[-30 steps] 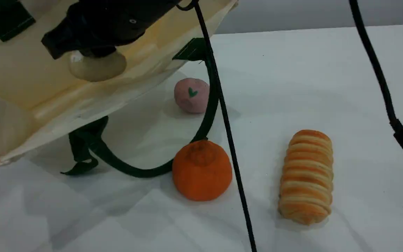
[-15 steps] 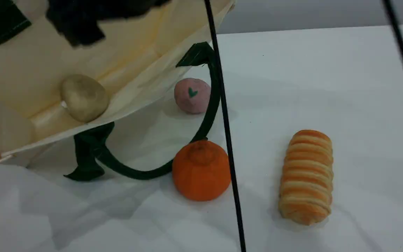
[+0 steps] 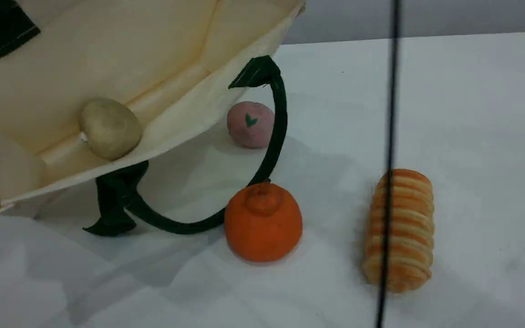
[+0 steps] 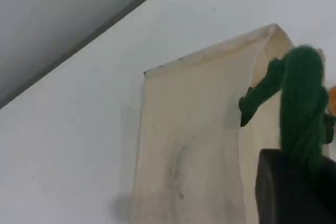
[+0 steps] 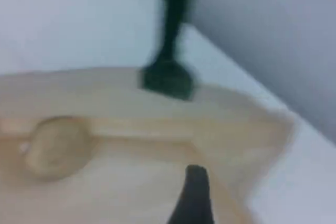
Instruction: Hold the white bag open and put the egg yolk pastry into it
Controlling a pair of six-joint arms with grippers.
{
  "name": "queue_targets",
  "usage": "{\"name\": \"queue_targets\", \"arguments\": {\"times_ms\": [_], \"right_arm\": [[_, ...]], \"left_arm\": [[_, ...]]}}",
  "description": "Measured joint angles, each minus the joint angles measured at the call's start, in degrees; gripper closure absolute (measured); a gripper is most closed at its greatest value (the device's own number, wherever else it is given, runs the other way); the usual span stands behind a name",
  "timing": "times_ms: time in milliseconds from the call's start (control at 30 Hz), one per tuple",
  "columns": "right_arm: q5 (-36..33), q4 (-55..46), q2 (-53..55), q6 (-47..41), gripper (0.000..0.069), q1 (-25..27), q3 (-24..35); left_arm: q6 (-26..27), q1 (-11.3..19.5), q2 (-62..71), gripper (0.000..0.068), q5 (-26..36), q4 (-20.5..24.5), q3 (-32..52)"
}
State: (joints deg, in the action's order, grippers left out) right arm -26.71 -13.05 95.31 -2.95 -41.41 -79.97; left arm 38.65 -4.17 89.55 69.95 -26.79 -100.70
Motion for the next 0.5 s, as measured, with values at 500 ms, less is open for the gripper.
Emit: {"name": "queue_targets", "arguments": {"times_ms": [500], "right_arm": [[-4.0,-0.9,-3.4,-4.5,0.0122,13.1,0.0]], "left_arm": [[0.1,0.0,0.0,0.0588,0.0,-0.2,0.0]]}}
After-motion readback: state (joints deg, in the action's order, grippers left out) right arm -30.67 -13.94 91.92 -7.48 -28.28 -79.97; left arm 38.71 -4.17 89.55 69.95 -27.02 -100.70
